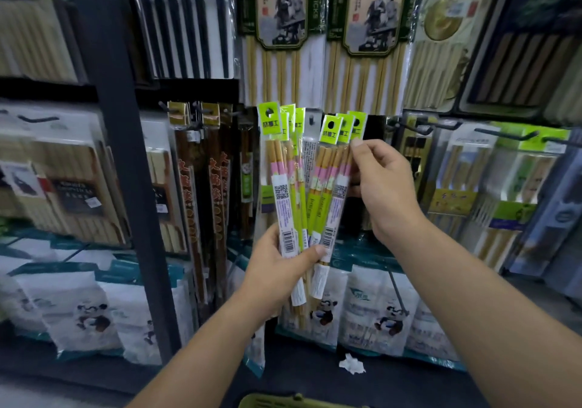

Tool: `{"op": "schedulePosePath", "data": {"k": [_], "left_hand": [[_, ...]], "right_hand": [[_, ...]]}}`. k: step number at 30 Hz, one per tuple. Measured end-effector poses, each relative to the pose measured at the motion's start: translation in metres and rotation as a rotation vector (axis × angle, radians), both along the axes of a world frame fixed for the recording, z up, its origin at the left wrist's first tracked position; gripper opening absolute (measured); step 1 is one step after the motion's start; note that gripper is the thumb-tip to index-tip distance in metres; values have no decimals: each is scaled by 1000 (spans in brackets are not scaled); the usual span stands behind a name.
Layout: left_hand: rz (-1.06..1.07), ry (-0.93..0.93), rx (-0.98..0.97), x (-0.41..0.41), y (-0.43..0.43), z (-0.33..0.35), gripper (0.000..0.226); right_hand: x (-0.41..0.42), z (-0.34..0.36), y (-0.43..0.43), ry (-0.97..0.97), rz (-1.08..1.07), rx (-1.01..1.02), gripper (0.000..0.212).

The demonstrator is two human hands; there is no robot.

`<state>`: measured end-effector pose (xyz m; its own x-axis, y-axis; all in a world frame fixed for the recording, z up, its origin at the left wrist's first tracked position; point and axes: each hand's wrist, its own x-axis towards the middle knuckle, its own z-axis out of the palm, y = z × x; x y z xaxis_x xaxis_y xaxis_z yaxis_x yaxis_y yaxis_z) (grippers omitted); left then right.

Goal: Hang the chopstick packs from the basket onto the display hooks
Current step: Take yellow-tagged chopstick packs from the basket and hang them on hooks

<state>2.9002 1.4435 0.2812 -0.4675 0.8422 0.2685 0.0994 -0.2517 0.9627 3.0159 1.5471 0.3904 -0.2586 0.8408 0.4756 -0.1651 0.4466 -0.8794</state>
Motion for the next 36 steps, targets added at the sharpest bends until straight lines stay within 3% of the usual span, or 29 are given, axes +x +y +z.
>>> {"op": "schedulePosePath", "data": {"k": [3,21,32,36], "left_hand": [[-5,-16,0,2,2,0,32],[3,-85,48,-7,0,-1,23],[-3,-87,39,-8,1,-3,15],[-21,-112,53,-7,3,-3,16]], "right_hand": [[1,4,6,27,-39,-20,39],[-9,11,23,-28,-76,99,34],[-23,2,53,-185,-253,102,46],[-26,-7,54,-176,-296,27,35]]}}
